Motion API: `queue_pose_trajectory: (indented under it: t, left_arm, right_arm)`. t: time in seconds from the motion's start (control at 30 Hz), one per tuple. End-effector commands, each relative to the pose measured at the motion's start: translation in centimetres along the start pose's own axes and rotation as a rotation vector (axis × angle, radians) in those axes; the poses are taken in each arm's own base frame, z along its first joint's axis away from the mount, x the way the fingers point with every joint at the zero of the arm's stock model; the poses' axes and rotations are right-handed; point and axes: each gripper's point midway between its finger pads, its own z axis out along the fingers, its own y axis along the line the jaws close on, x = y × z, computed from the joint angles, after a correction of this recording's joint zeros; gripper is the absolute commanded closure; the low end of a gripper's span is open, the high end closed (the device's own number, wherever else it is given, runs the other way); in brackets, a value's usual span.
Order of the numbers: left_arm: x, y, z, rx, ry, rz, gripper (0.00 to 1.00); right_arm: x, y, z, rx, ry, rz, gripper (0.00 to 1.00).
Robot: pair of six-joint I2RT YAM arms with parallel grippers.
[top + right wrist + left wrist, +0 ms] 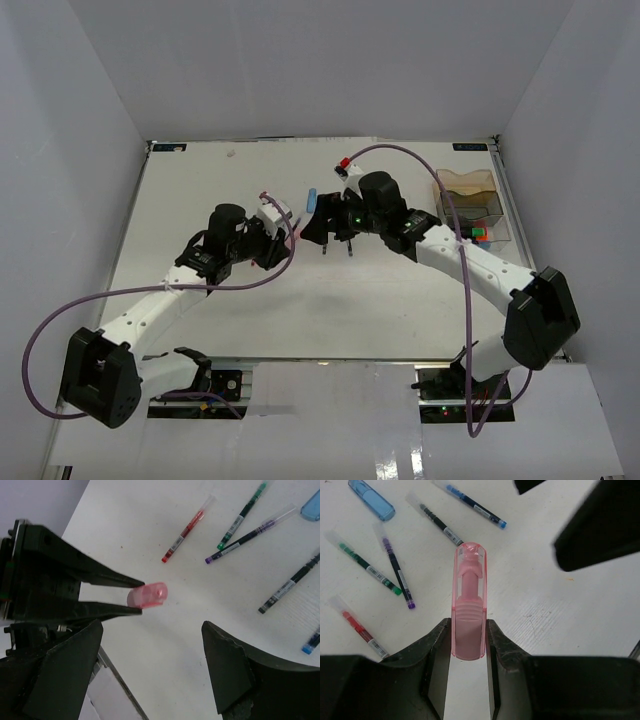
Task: Sort the stationery into containers
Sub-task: Pick up the stationery from the center of the board, then place the stationery in the storage box.
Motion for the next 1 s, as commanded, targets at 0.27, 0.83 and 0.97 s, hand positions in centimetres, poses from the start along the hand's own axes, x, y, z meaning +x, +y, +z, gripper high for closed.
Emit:
queue_pose_trajectory:
  t: [0.27, 0.83, 0.97]
  left_arm:
    - [-1.8, -1.5, -1.1, 0.066, -0.095, 0.136, 0.66]
    - [-2.1, -1.2, -1.2, 0.05, -0.106, 0.142, 0.58]
    - [-2.0, -1.1, -1.1, 0.043, -0.102, 0.135, 0.52]
  right_arm:
    - [-1.1, 1.8, 3.9, -0.055, 0.058, 0.028, 0.24]
    - [0.6, 2.5, 4.6, -0.124, 0.104, 0.048, 0.72]
    - [0.6, 2.1, 4.5, -0.107, 0.094, 0.048, 0.84]
